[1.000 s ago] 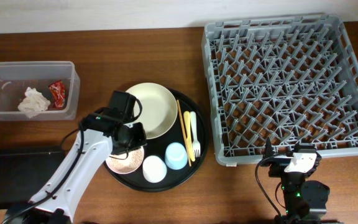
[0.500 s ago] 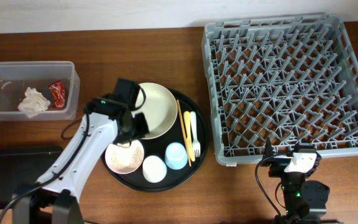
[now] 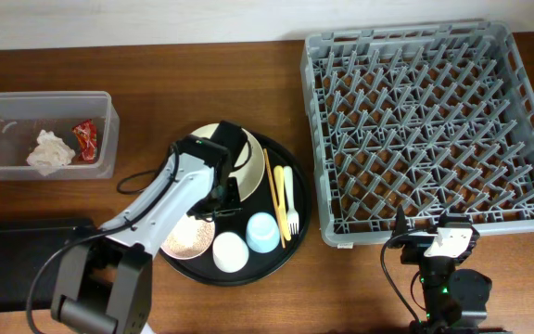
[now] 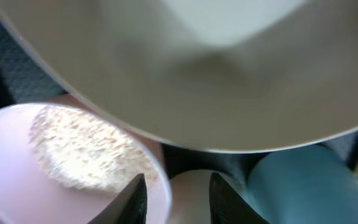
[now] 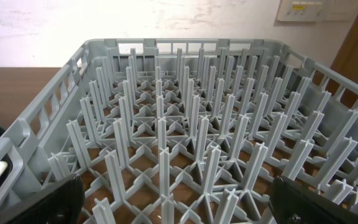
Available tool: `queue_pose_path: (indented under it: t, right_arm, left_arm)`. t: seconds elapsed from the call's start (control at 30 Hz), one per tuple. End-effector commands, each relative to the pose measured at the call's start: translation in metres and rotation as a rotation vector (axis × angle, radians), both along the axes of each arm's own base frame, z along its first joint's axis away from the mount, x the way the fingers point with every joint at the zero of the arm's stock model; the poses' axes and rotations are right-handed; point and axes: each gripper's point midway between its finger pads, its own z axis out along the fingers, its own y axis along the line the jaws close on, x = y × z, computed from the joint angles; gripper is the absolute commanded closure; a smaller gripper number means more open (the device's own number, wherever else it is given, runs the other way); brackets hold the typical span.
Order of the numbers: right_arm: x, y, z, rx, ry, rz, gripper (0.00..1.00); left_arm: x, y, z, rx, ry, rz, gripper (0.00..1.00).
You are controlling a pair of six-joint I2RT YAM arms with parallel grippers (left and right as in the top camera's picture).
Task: Sort waste into correct bins and load items into the dishwasher rack
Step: 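Grasp the rim of the pink rice bowl with the left gripper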
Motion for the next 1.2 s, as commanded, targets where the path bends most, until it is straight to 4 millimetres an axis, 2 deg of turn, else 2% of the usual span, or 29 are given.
queue_pose_path:
  t: [0.0, 0.13, 0.3, 0.37, 0.63, 0.87, 0.97, 1.17]
  right_arm:
    - [0.0, 0.0, -0.003, 0.001, 0.004, 0.0, 0.02]
    - [0.0, 0.0, -0.003, 0.001, 0.004, 0.0, 0.02]
    - [0.0, 0.0, -0.003, 0.001, 0.004, 0.0, 0.02]
    - [0.0, 0.0, -0.003, 0.001, 0.004, 0.0, 0.02]
    - [0.0, 0.0, -0.003, 0.001, 0.004, 0.0, 0.02]
    - [0.0, 0.0, -0.003, 0.001, 0.004, 0.0, 0.02]
    - [0.0, 0.0, -0.003, 0.001, 0.004, 0.0, 0.02]
    - [0.0, 0.0, -0.003, 0.001, 0.004, 0.0, 0.02]
  left_arm:
    - [0.004, 0.017, 0.002, 0.03, 0.007, 0.049, 0.67]
    - [0.004, 0.016, -0.005, 0.025, 0.001, 0.06, 0.67]
    - [-0.01, 0.022, -0.022, 0.038, 0.034, 0.074, 0.67]
    - [-0.013, 0.017, -0.027, 0.007, 0.043, 0.075, 0.67]
    - [-0.018, 0.007, -0.035, -0.003, 0.037, 0.041, 0.67]
    - [-0.023, 0.009, -0.044, -0.002, 0.04, 0.039, 0.68]
    - [-0.02, 0.008, -0.044, -0.007, 0.03, 0.04, 0.76]
    - [-0.014, 0.005, -0.04, -0.013, 0.015, 0.038, 0.77]
